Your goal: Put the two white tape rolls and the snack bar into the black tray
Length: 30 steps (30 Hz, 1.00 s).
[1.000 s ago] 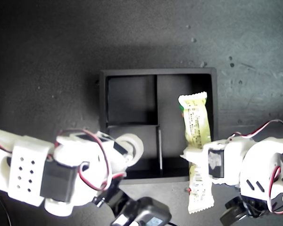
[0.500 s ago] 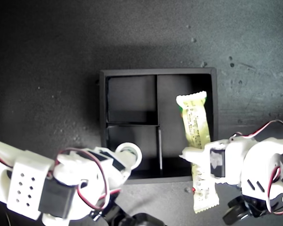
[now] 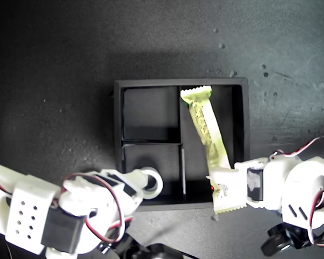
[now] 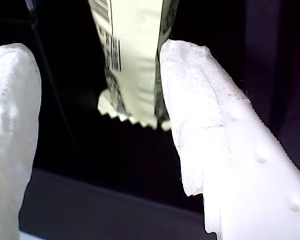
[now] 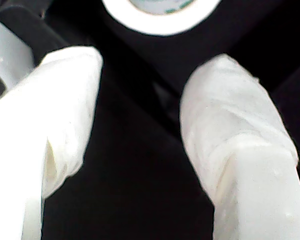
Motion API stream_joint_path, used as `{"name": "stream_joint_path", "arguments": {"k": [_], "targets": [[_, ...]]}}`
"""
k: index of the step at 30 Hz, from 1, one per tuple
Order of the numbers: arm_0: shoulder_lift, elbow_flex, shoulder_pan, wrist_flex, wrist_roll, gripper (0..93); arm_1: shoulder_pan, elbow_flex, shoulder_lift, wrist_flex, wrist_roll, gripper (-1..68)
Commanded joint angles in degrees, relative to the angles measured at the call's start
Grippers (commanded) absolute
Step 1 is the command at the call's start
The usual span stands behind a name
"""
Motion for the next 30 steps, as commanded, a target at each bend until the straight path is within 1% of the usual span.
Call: {"name": "stream_joint_path", "arguments": {"k": [1, 5, 10, 12, 14, 18, 20, 24, 29, 30], "targets": [[7.0, -4.9, -2.5, 3.5, 1.5, 10.4, 3.6, -7.0, 0.7, 4.1, -4.7, 15.6], [8.5, -9.7, -5.4, 10.3, 1.8, 9.9, 7.2, -20.0, 0.7, 13.1, -4.9, 14.1], [10.6, -7.6, -7.4, 13.6, -0.3, 9.8, 12.3, -36.4, 1.1, 29.7, 1.8, 13.8], [13.6, -2.6, -8.2, 13.6, -2.6, 9.7, 14.4, -29.0, 6.9, 29.6, 7.4, 14.0], [19.1, 5.6, -9.1, 11.3, -4.8, 9.7, 16.1, -22.6, 12.0, 29.6, 14.3, 13.8], [34.8, 27.2, -10.3, 0.8, -8.3, 9.7, 16.6, -11.6, 18.8, 29.5, 27.3, 11.5], [41.7, 36.9, -9.9, -5.0, -9.9, 9.5, 16.6, -6.7, 21.4, 29.5, 33.8, 9.7], [43.7, 46.2, -6.5, -13.4, -12.7, 9.2, 17.0, 4.7, 29.0, 28.6, 46.7, 7.5], [35.2, 48.2, -1.3, -20.7, -17.0, 9.1, 14.2, 27.0, 46.1, 18.6, 56.8, 6.6], [33.2, 47.9, -0.4, -21.8, -17.9, 9.1, 13.6, 31.8, 50.3, 16.6, 58.5, 5.3]]}}
